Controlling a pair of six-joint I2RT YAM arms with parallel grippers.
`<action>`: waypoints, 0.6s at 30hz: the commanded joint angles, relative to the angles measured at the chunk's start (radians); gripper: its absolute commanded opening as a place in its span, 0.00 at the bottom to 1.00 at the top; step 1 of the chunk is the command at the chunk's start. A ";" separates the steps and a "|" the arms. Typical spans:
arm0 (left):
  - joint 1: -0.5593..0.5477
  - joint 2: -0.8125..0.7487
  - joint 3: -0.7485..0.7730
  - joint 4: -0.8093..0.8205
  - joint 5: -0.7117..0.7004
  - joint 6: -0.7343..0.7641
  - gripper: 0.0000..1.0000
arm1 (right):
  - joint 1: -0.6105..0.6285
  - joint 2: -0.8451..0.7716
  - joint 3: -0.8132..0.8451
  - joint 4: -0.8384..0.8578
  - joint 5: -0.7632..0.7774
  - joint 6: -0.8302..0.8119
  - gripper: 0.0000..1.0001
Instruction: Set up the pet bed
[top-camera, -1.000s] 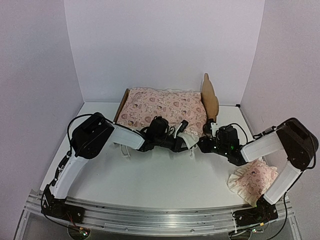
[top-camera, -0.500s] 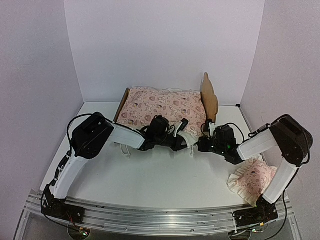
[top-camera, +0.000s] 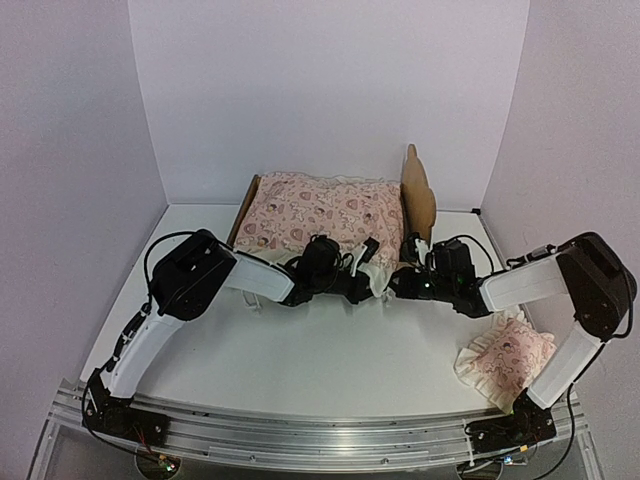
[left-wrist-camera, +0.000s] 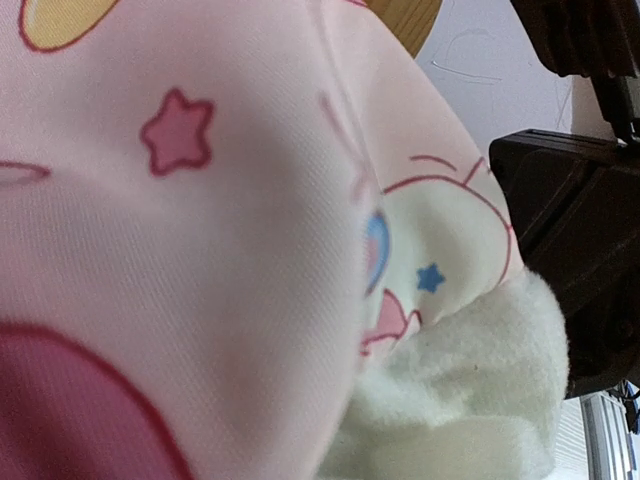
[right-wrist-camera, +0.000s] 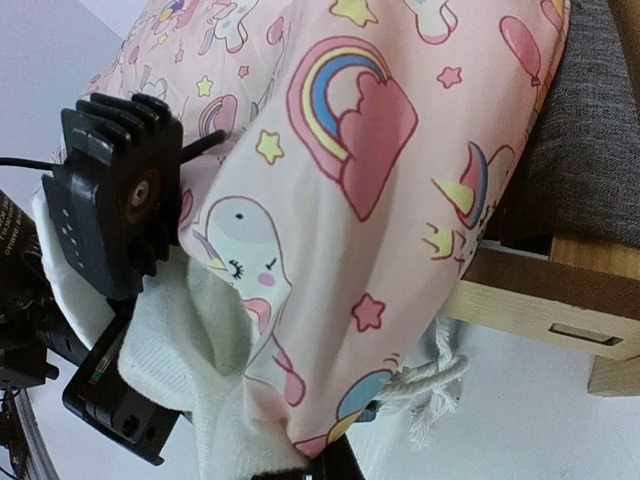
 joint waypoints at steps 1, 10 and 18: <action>0.025 0.012 0.058 0.110 -0.019 0.007 0.00 | 0.002 -0.025 0.042 -0.097 -0.055 0.020 0.00; 0.041 -0.022 0.099 0.074 0.068 0.077 0.00 | -0.004 -0.117 0.018 -0.264 0.069 0.003 0.00; 0.040 -0.017 0.087 0.026 0.046 0.128 0.00 | -0.005 -0.110 0.089 -0.377 0.079 -0.019 0.00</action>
